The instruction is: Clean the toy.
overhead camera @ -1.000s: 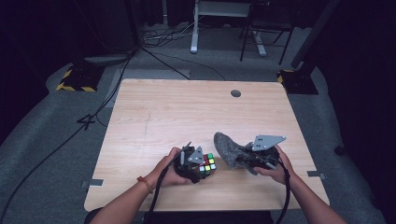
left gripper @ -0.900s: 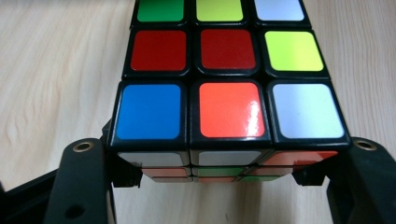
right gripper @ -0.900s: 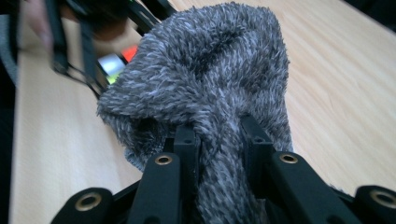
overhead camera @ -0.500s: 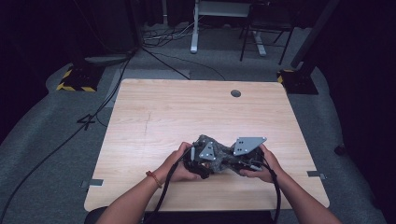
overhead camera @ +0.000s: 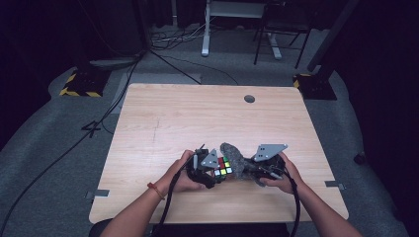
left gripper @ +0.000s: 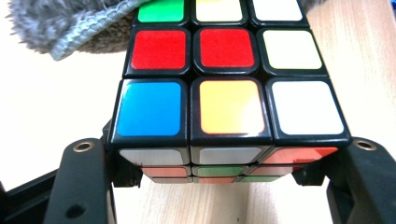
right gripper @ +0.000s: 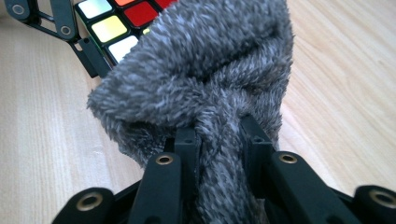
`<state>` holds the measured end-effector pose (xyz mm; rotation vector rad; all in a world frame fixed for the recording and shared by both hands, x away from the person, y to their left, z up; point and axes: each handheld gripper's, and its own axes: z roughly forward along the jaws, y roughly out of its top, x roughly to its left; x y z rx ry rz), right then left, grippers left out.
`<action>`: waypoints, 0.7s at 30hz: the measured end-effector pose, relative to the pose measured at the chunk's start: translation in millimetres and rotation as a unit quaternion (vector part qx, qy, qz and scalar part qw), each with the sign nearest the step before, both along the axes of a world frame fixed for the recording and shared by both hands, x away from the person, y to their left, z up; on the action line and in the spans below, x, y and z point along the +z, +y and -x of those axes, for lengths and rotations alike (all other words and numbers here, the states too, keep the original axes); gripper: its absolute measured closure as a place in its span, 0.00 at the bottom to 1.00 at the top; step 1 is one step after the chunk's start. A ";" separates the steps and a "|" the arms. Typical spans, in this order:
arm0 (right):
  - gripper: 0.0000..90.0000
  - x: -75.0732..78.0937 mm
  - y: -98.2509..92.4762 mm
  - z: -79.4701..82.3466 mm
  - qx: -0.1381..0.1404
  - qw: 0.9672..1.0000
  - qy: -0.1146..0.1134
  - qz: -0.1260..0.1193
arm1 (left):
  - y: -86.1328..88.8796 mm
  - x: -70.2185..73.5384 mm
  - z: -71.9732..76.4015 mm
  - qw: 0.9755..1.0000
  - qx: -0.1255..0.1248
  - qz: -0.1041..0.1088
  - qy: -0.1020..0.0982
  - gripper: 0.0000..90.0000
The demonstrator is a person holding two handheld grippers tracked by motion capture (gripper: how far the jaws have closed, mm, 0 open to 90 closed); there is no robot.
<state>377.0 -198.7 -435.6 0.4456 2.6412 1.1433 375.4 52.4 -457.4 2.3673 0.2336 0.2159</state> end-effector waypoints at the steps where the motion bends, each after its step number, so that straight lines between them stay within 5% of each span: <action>1: 0.82 -0.1 1.0 1.2 0.005 1.000 -0.002 -0.012 | -2.4 -0.1 0.2 1.000 -0.001 -0.005 -0.004 0.38; 6: 0.82 7.9 14.2 9.8 0.000 0.999 -0.042 0.002 | -6.8 1.2 -2.3 1.000 0.018 -0.004 -0.014 0.38; 11: 0.82 14.6 11.1 10.9 -0.008 0.998 -0.065 -0.008 | -11.1 -1.2 -3.3 0.999 0.022 -0.027 -0.022 0.38; 16: 0.82 21.1 9.3 13.0 0.007 0.998 -0.051 -0.029 | -20.9 -3.0 -2.0 0.999 0.011 -0.025 -0.018 0.38; 21: 0.81 23.2 24.0 18.5 0.024 0.998 -0.057 -0.018 | -28.9 -4.7 -2.1 0.999 0.006 -0.032 -0.019 0.38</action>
